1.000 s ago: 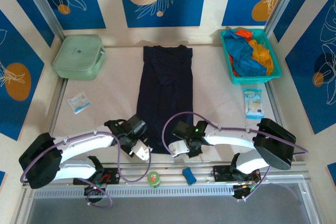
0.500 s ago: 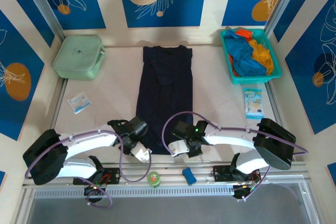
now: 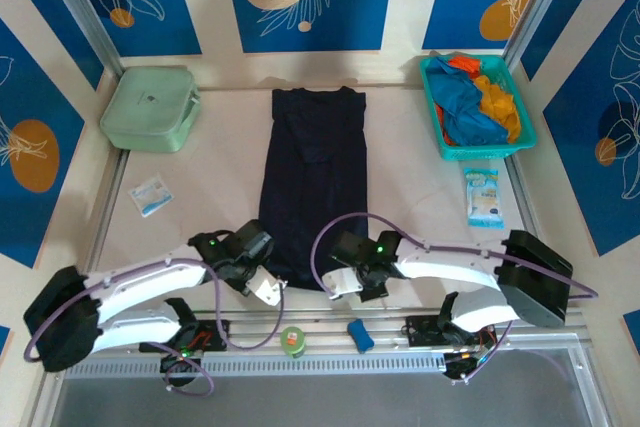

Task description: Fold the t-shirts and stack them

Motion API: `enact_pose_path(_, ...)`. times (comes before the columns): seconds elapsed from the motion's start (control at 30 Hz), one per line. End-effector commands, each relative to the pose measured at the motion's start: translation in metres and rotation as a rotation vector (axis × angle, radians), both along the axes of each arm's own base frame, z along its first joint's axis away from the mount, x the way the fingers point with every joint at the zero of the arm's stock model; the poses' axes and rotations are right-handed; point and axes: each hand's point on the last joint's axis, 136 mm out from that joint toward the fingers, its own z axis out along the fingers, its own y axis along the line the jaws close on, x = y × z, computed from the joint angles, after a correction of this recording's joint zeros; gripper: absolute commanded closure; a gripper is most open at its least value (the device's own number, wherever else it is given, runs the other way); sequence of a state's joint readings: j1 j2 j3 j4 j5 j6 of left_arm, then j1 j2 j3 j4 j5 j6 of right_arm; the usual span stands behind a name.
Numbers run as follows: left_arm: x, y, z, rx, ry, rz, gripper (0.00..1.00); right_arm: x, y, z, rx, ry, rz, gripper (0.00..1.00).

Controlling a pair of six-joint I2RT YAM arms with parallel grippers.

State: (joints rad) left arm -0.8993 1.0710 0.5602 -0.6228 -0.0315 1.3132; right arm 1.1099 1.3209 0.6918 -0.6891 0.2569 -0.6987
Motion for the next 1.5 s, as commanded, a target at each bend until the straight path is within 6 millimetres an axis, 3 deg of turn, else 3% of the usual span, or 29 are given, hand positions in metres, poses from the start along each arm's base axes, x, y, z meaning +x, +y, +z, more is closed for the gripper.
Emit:
enact_pose_path(0.0,-0.009,0.020,0.018,0.040,-0.006,0.059,1.00,-0.022,-0.012,0.014,0.004,0.061,-0.003,1.00)
enact_pose_path(0.23,-0.014,0.028,0.051,-0.032,-0.080,0.117,1.00,-0.037,-0.014,0.050,0.117,0.081,-0.008,1.00)
enact_pose_path(0.37,-0.003,0.020,0.064,-0.091,-0.137,0.146,1.00,-0.028,-0.006,0.070,0.210,0.049,-0.024,1.00)
enact_pose_path(0.5,0.028,0.000,0.079,-0.163,-0.259,0.194,1.00,0.008,0.002,0.090,0.292,-0.009,-0.126,1.00)
enact_pose_path(0.73,0.101,-0.032,0.123,-0.304,-0.417,0.303,1.00,0.097,0.002,0.132,0.342,-0.151,-0.332,1.00)
enact_pose_path(0.87,0.148,-0.032,0.139,-0.335,-0.440,0.368,1.00,0.135,0.002,0.146,0.360,-0.185,-0.401,1.00)
enact_pose_path(1.0,0.192,-0.030,0.155,-0.389,-0.462,0.424,1.00,0.165,-0.001,0.147,0.365,-0.200,-0.453,1.00)
enact_pose_path(1.23,0.241,-0.031,0.147,-0.400,-0.474,0.467,1.00,0.222,-0.012,0.138,0.363,-0.251,-0.537,1.00)
enact_pose_path(1.47,0.255,-0.032,0.118,-0.360,-0.438,0.467,1.00,0.255,-0.013,0.126,0.338,-0.245,-0.492,1.00)
